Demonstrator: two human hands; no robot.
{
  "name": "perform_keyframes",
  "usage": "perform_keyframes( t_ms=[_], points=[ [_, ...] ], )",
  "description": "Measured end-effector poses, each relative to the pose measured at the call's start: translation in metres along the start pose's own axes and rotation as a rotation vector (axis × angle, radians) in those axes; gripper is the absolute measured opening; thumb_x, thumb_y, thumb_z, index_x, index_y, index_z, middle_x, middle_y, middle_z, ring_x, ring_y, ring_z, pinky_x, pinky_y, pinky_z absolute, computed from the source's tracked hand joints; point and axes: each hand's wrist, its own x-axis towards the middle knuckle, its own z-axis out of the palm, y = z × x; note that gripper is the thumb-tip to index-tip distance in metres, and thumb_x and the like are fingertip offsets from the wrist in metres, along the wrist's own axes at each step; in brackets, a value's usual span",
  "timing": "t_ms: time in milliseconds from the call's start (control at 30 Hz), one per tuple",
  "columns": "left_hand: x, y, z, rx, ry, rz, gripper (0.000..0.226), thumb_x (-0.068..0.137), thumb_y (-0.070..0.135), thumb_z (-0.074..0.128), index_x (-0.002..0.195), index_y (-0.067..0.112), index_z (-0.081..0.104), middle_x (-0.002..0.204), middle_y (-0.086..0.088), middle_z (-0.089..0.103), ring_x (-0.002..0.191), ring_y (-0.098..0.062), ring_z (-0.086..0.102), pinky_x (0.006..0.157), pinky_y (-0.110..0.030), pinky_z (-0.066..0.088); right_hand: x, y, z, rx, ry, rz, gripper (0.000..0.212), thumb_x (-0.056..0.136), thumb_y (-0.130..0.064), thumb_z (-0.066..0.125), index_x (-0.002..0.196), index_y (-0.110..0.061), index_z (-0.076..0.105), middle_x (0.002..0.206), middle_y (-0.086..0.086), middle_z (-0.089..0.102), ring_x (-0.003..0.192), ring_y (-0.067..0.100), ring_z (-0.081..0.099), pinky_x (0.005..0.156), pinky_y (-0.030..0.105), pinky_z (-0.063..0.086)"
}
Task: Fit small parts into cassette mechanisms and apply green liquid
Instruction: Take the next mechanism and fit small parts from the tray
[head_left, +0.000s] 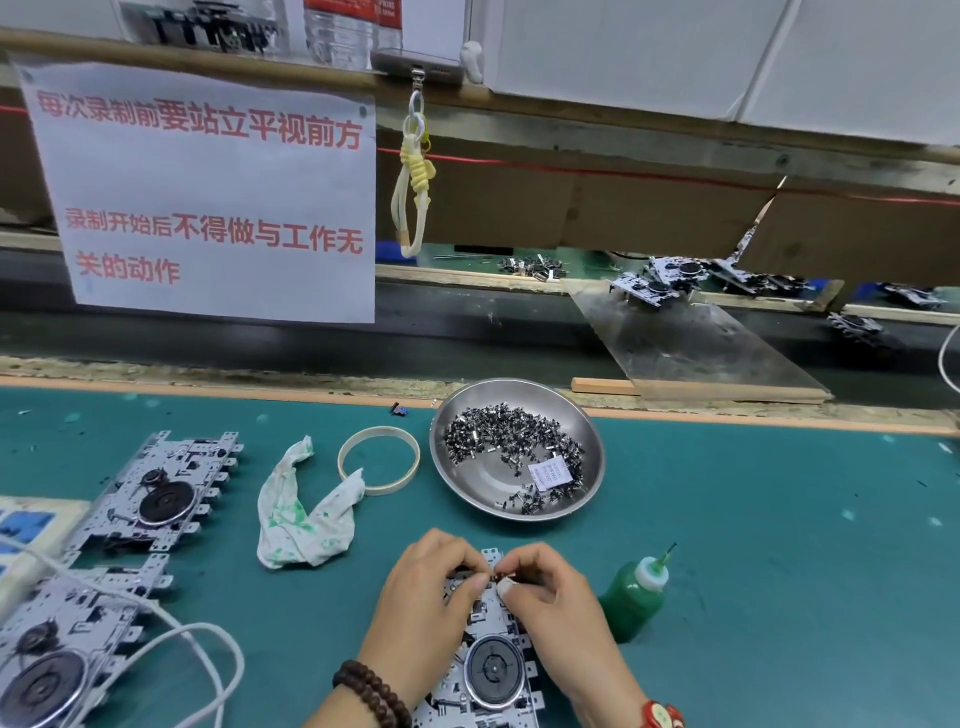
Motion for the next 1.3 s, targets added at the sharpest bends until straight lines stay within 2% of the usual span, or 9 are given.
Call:
perform_keyframes(
  t_ms=[267, 433, 700, 833, 967, 1033, 1100, 1200, 1300],
  points=[
    [-0.006, 0.001, 0.002, -0.027, 0.043, 0.071, 0.023, 0.087, 0.013, 0.062, 0.087, 0.036, 0.066, 0.091, 0.020, 0.054, 0.094, 0.000, 0.051, 0.084, -0.011, 0.037, -0.001, -0.006, 0.005, 0.016, 0.050, 0.015, 0.025, 0.079, 0.006, 0.054, 0.078, -0.018, 0.060, 0.075, -0.007, 0.063, 0.059, 0.000, 0.053, 0.058, 0.010, 0.041],
    [-0.009, -0.001, 0.003, -0.028, 0.051, 0.116, 0.024, 0.084, 0.007, 0.064, 0.089, 0.029, 0.072, 0.092, 0.021, 0.053, 0.091, -0.004, 0.052, 0.082, -0.018, 0.041, -0.002, -0.006, 0.009, 0.064, 0.064, 0.021, 0.023, 0.082, 0.006, 0.055, 0.081, -0.017, 0.059, 0.080, -0.003, 0.064, 0.070, 0.005, 0.057, 0.062, 0.011, 0.043],
    [-0.011, -0.001, 0.004, 0.001, 0.061, 0.111, 0.027, 0.084, 0.008, 0.062, 0.089, 0.033, 0.072, 0.094, 0.025, 0.051, 0.094, 0.000, 0.051, 0.084, -0.032, 0.043, -0.008, -0.006, 0.008, 0.051, 0.034, -0.009, 0.023, 0.084, 0.005, 0.054, 0.087, -0.017, 0.059, 0.090, -0.001, 0.065, 0.080, 0.008, 0.061, 0.074, 0.015, 0.047],
    [-0.014, 0.001, 0.004, 0.008, 0.090, 0.076, 0.032, 0.084, 0.009, 0.063, 0.094, 0.037, 0.073, 0.099, 0.026, 0.048, 0.097, -0.001, 0.047, 0.089, -0.024, 0.040, -0.015, -0.006, 0.003, 0.075, -0.001, -0.018, 0.026, 0.085, 0.006, 0.054, 0.093, -0.018, 0.060, 0.097, -0.005, 0.066, 0.087, 0.003, 0.063, 0.077, 0.014, 0.047],
    [-0.024, 0.002, -0.001, -0.019, 0.180, -0.001, 0.041, 0.087, 0.012, 0.060, 0.107, 0.047, 0.055, 0.108, 0.026, 0.043, 0.102, 0.001, 0.037, 0.091, -0.015, 0.026, -0.026, -0.001, -0.001, 0.061, 0.054, -0.027, 0.034, 0.084, 0.008, 0.054, 0.092, -0.024, 0.060, 0.101, -0.008, 0.065, 0.096, 0.005, 0.061, 0.087, 0.017, 0.046],
    [-0.028, 0.000, -0.007, -0.015, 0.263, -0.055, 0.042, 0.085, 0.010, 0.062, 0.107, 0.045, 0.053, 0.109, 0.021, 0.044, 0.104, -0.006, 0.033, 0.092, -0.017, 0.021, -0.035, 0.003, -0.006, 0.043, 0.105, -0.049, 0.035, 0.083, 0.008, 0.055, 0.090, -0.025, 0.062, 0.100, -0.010, 0.065, 0.094, -0.002, 0.061, 0.081, 0.012, 0.045],
    [-0.033, -0.004, -0.014, 0.012, 0.310, -0.131, 0.041, 0.082, 0.007, 0.064, 0.109, 0.037, 0.058, 0.106, 0.010, 0.045, 0.101, -0.012, 0.033, 0.092, -0.023, 0.025, -0.046, 0.007, -0.014, 0.074, 0.209, -0.091, 0.033, 0.082, 0.011, 0.057, 0.084, -0.021, 0.066, 0.085, -0.010, 0.069, 0.078, -0.006, 0.063, 0.068, 0.011, 0.047],
    [-0.041, -0.011, -0.026, 0.048, 0.202, -0.304, 0.039, 0.083, 0.014, 0.065, 0.119, 0.026, 0.056, 0.102, 0.004, 0.040, 0.087, -0.016, 0.048, 0.086, -0.027, 0.033, -0.059, 0.013, -0.027, 0.203, 0.464, -0.129, 0.031, 0.079, 0.020, 0.054, 0.071, -0.009, 0.063, 0.060, 0.001, 0.063, 0.049, 0.000, 0.055, 0.051, 0.017, 0.049],
    [-0.045, -0.011, -0.033, 0.019, 0.069, -0.390, 0.037, 0.085, 0.026, 0.062, 0.119, 0.030, 0.047, 0.093, 0.010, 0.045, 0.070, -0.005, 0.057, 0.077, -0.027, 0.042, -0.061, 0.018, -0.037, 0.274, 0.746, -0.124, 0.038, 0.078, 0.024, 0.053, 0.070, -0.013, 0.048, 0.064, 0.011, 0.047, 0.042, 0.001, 0.049, 0.039, 0.010, 0.042]
  ],
)
